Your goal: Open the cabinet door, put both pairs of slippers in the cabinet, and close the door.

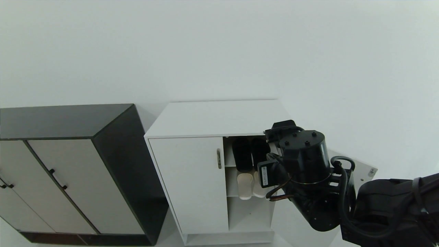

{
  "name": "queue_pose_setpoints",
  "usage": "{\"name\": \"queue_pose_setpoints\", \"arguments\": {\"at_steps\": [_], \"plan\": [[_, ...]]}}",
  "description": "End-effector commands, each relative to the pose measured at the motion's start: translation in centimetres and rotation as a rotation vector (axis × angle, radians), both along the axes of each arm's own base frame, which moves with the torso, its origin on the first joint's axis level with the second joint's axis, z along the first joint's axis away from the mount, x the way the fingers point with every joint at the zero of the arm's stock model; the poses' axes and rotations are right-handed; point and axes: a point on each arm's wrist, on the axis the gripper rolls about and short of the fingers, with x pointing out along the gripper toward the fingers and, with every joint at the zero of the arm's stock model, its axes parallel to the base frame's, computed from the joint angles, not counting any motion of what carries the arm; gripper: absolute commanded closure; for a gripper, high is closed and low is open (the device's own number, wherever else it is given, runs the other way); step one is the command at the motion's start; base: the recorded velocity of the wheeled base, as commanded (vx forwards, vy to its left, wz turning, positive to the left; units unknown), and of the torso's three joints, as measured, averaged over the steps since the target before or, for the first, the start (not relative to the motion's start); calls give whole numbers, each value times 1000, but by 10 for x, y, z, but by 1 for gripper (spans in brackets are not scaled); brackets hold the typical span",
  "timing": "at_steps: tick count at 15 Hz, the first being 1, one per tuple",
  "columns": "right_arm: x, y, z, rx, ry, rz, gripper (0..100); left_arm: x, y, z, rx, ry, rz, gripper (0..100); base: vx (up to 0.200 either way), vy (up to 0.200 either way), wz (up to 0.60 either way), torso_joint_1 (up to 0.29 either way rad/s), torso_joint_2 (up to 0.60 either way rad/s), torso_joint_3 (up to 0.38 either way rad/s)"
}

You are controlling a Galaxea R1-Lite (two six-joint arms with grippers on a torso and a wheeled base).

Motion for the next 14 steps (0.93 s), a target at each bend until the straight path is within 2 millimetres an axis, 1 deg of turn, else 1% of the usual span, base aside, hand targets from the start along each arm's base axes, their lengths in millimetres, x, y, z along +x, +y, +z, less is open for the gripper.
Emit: {"name": "queue_pose_setpoints", "arguments": {"at_steps": [1,4,8,14], "plan": [[0,0,-1,-2,2,0,100,0,0,0,0,1,0,100,0,0,0,266,-603,-334],[-1,-1,-2,-7,4,1,100,0,0,0,0,1,0,100,0,0,0,246,-556,-300],[-1,-1,-2,-9,5,1,100,0,0,0,0,1,0,100,0,0,0,27,-66,-35],[0,-2,-4,-18,7,-1,100,0,0,0,0,1,0,100,0,0,-600,6,-2,-2]]}}
